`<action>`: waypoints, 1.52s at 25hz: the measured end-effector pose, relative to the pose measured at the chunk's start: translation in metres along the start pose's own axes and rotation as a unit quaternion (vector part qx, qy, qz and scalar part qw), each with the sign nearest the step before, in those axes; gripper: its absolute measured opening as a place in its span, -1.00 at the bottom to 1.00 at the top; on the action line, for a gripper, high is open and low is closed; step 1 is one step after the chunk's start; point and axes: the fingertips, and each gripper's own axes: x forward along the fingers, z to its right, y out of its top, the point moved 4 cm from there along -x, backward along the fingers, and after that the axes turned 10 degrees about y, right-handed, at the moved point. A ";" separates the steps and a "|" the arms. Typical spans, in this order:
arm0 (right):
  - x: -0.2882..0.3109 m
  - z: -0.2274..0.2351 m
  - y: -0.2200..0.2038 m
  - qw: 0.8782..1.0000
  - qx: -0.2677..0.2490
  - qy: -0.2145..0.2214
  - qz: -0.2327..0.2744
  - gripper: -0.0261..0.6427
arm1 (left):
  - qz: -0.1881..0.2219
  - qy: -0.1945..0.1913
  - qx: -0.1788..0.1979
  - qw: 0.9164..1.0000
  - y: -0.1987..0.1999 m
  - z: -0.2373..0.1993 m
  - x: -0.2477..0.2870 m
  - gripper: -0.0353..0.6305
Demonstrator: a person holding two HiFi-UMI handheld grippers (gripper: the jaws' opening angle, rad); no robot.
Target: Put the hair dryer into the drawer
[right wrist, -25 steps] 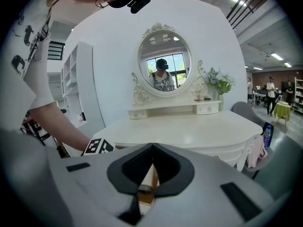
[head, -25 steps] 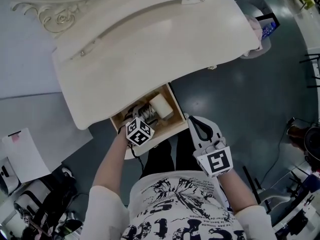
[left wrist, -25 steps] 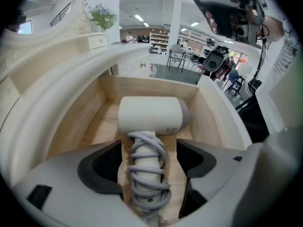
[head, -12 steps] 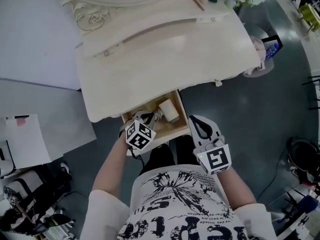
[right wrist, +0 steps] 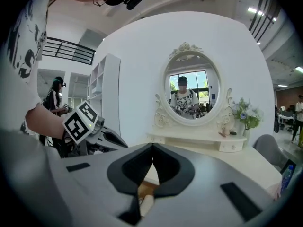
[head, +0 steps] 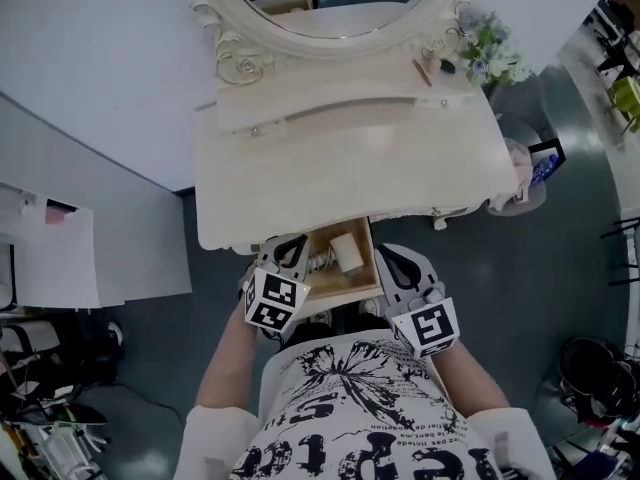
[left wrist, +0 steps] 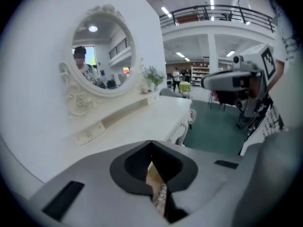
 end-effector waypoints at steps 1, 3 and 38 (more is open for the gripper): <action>0.002 0.000 0.007 1.000 -0.003 0.008 0.007 -0.87 | 0.022 0.021 -0.015 0.999 0.010 -0.007 -0.010 -0.83; 0.008 0.002 0.018 1.000 -0.003 0.020 0.022 -0.87 | 0.062 0.065 -0.040 0.995 0.028 -0.022 -0.031 -0.83; 0.032 -0.012 0.057 0.995 -0.050 0.077 0.043 -0.88 | 0.228 0.180 -0.165 0.943 0.071 -0.047 -0.110 -0.83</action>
